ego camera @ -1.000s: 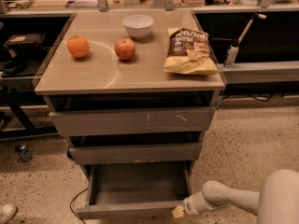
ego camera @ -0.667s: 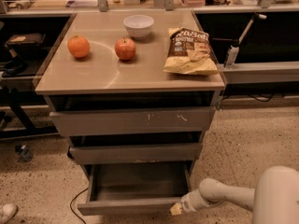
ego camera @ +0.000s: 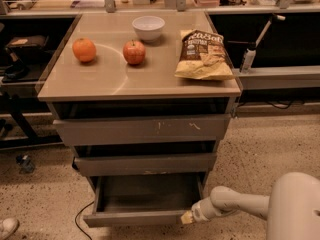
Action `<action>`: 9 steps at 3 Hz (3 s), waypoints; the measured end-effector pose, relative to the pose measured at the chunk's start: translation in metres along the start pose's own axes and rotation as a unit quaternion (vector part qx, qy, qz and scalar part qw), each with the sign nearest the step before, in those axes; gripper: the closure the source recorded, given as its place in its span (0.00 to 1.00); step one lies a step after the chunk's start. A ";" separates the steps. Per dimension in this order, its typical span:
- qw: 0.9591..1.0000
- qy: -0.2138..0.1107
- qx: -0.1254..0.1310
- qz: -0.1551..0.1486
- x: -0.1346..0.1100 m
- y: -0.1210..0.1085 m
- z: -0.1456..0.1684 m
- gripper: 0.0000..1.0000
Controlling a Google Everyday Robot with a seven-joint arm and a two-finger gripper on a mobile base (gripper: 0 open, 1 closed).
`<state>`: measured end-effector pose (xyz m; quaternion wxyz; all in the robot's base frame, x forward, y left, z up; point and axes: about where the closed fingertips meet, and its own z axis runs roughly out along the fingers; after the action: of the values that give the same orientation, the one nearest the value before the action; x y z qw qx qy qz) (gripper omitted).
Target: Close bottom drawer
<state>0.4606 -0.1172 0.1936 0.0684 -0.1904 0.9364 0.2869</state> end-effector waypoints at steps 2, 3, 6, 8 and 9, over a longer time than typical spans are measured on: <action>1.000 -0.003 -0.002 -0.018 -0.018 0.007 0.002 1.00; 1.000 -0.003 -0.006 -0.026 -0.024 0.010 0.006 1.00; 1.000 -0.003 -0.006 -0.026 -0.024 0.010 0.006 0.34; 1.000 -0.002 -0.006 -0.026 -0.024 0.010 0.006 0.00; 1.000 -0.002 -0.006 -0.026 -0.024 0.010 0.006 0.00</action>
Offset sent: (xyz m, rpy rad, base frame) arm 0.0259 0.0198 0.0088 0.0138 -0.0396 0.0491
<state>0.4787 -0.0987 0.1991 0.0770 -0.2141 0.9292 0.2911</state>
